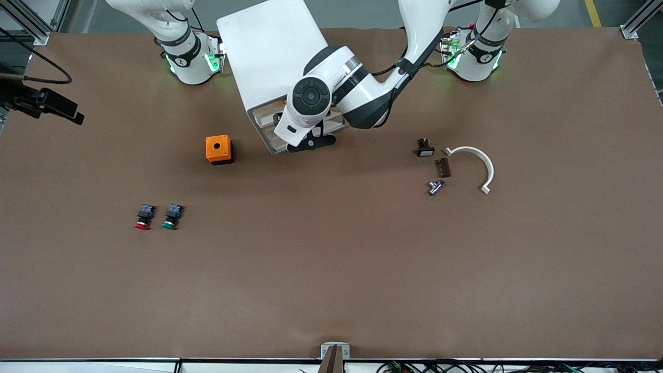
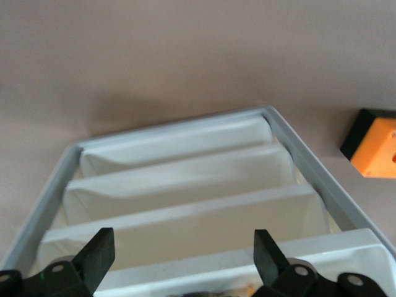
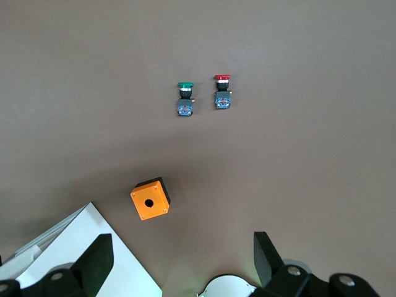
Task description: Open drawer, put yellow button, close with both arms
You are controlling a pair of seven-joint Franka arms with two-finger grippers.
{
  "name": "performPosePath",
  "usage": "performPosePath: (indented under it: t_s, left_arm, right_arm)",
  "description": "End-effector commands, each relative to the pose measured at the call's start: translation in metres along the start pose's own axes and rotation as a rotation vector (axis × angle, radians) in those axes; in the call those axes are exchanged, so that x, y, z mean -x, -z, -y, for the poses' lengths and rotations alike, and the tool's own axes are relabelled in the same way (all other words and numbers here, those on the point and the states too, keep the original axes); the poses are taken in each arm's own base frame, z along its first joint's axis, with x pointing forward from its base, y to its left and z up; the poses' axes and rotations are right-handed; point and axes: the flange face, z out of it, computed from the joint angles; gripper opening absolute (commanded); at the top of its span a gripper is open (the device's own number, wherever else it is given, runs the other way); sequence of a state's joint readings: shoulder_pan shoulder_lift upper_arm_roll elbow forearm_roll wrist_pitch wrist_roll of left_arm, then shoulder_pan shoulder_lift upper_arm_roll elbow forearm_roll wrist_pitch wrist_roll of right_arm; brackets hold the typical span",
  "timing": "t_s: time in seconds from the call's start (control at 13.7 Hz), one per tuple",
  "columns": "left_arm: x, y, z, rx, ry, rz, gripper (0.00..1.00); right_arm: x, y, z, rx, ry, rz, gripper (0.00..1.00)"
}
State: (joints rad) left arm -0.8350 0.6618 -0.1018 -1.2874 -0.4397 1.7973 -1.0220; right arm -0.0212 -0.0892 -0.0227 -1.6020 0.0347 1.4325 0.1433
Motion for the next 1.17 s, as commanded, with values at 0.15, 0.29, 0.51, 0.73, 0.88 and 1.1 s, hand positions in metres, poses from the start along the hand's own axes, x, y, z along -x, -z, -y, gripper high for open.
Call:
performPosePath:
  t_s: [0.15, 0.29, 0.51, 0.73, 0.88, 1.1]
  left_arm:
    - [0.011, -0.004, -0.006, 0.029, 0.003, 0.051, 1.00]
    - [0.011, -0.005, -0.006, 0.027, 0.003, 0.050, 1.00]
    - [0.011, -0.004, -0.006, 0.029, 0.003, 0.051, 1.00]
    - [0.011, -0.006, -0.006, 0.026, 0.004, 0.056, 1.00]
    - [0.011, -0.009, -0.005, 0.025, 0.009, 0.065, 1.00]
    - [0.015, -0.009, -0.008, 0.069, 0.036, 0.140, 1.00]
  right_arm:
    - [0.033, 0.036, -0.007, -0.026, 0.002, -0.133, 1.00]
    - [0.032, 0.037, -0.008, -0.008, 0.071, -0.142, 1.00]
    - [0.035, 0.037, -0.023, 0.007, 0.146, -0.133, 1.00]
    - [0.036, 0.034, -0.015, 0.036, 0.165, -0.126, 1.00]
    - [0.038, 0.033, -0.008, 0.055, 0.180, -0.117, 1.00]
    - [0.040, 0.030, -0.007, 0.056, 0.178, -0.093, 1.00]
